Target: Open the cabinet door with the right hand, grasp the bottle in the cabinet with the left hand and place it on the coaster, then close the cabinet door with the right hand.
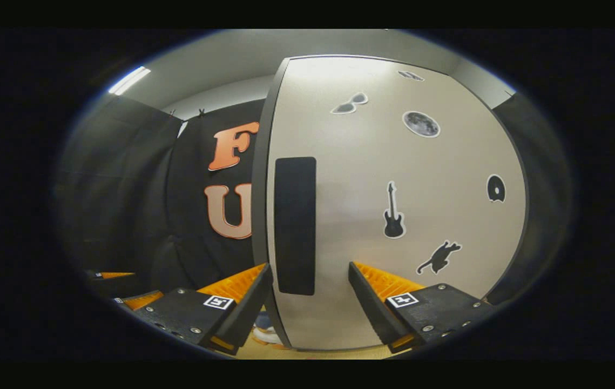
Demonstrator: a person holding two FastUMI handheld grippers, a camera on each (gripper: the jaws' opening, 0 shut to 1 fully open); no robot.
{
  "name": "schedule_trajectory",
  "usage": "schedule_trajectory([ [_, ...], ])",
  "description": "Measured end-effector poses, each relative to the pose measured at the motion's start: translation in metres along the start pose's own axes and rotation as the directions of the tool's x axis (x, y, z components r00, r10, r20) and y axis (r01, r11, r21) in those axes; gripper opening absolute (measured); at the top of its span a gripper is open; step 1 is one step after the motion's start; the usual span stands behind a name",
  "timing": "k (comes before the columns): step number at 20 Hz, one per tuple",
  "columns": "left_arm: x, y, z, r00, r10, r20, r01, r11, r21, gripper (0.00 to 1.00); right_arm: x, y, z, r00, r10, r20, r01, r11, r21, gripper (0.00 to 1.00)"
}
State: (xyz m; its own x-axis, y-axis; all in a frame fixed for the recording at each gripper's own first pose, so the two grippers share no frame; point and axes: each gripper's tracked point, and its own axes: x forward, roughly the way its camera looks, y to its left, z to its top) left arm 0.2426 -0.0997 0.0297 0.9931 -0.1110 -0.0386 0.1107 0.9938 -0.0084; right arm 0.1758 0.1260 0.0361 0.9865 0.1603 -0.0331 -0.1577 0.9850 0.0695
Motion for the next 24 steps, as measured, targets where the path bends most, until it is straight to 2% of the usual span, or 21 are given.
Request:
schedule_trajectory([
  [2, -0.002, -0.001, 0.001, 1.000, 0.002, -0.003, -0.002, 1.000, 0.001, 0.98, -0.003, -0.003, 0.001, 1.000, -0.004, 0.003, 0.004, 1.000, 0.015, 0.92],
  [3, -0.003, -0.002, 0.001, 1.000, 0.004, -0.005, -0.004, 1.000, 0.005, 0.99, -0.003, -0.006, 0.004, 1.000, -0.006, 0.009, 0.006, 1.000, 0.024, 0.87],
  [4, -0.006, -0.003, 0.001, 1.000, 0.006, -0.004, -0.006, 1.000, 0.007, 0.98, -0.007, -0.008, 0.007, 1.000, -0.006, 0.015, 0.006, 0.999, 0.032, 0.92],
  [9, -0.020, -0.015, 0.006, 1.000, 0.022, 0.002, -0.022, 1.000, 0.010, 0.98, -0.040, -0.025, 0.009, 0.999, -0.023, 0.033, 0.022, 0.999, 0.026, 0.93],
  [17, -0.056, -0.048, 0.021, 0.999, 0.046, 0.015, -0.046, 0.999, 0.004, 0.97, -0.113, -0.049, 0.005, 1.000, -0.019, 0.024, 0.019, 1.000, 0.025, 0.93],
  [24, -0.096, -0.081, 0.041, 0.997, 0.064, 0.046, -0.065, 0.998, 0.007, 0.99, -0.192, -0.084, 0.004, 0.998, -0.057, 0.014, 0.057, 0.998, 0.010, 0.93],
])
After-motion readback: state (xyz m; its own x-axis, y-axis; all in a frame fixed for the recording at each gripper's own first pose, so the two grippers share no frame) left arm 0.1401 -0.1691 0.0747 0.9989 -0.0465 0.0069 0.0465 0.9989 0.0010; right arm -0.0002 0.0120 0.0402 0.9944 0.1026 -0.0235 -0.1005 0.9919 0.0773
